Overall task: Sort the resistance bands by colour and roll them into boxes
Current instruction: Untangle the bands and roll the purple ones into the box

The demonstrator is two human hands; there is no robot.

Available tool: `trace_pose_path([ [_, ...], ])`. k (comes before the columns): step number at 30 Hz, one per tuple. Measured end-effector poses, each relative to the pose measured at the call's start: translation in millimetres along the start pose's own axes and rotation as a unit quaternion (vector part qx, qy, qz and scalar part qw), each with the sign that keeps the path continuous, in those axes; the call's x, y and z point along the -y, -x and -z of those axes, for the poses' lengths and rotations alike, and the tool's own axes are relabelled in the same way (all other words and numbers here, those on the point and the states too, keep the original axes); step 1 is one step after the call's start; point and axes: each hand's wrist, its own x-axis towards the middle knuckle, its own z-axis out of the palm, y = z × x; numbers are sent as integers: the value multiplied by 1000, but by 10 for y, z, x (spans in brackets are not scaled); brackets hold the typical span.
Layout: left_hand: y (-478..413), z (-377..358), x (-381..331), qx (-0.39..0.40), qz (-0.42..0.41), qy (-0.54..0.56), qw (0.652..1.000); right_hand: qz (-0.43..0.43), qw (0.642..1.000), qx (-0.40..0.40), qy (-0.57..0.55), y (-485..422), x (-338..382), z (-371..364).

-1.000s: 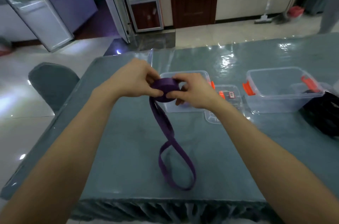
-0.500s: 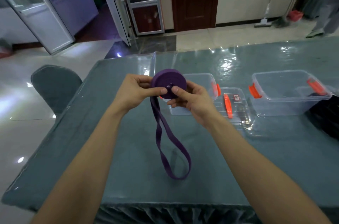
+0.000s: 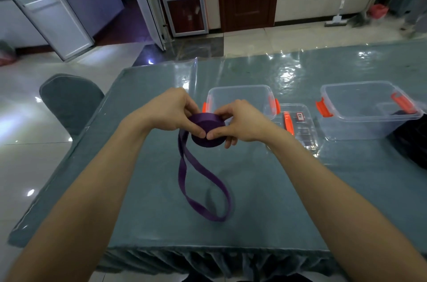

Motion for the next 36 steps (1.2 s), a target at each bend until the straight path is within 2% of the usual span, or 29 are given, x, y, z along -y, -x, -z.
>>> trace_pose_path([
  [2,16,42,-4,-16,-12,15,1000,8,999,-19,-32,-9,29,5],
  [4,70,49,59,-41,-30,115,992,20,995,-45,-88,11,29,37],
  [7,169,-102,190,-101,-48,259,959,36,987,-67,-145,57,-4,89],
  [10,217,-291,261,-158,-37,325,932,36,983,-71,-165,88,-20,95],
  [13,225,-254,273,-150,-46,339,928,41,982,-66,-171,115,-14,102],
  [18,249,-108,230,-94,-65,337,935,51,980,-61,-182,104,32,132],
  [21,248,-93,235,-121,-83,346,927,70,973,-61,-212,104,51,133],
  [27,205,-561,449,-78,-31,340,937,82,973,-98,-190,98,95,190],
  [30,213,-818,567,-90,-13,328,940,84,974,-106,-179,108,91,238],
  [34,195,-780,638,-170,-9,374,912,80,968,-127,-200,84,71,300],
  [36,199,-747,687,-171,8,336,926,75,970,-129,-191,70,46,323],
])
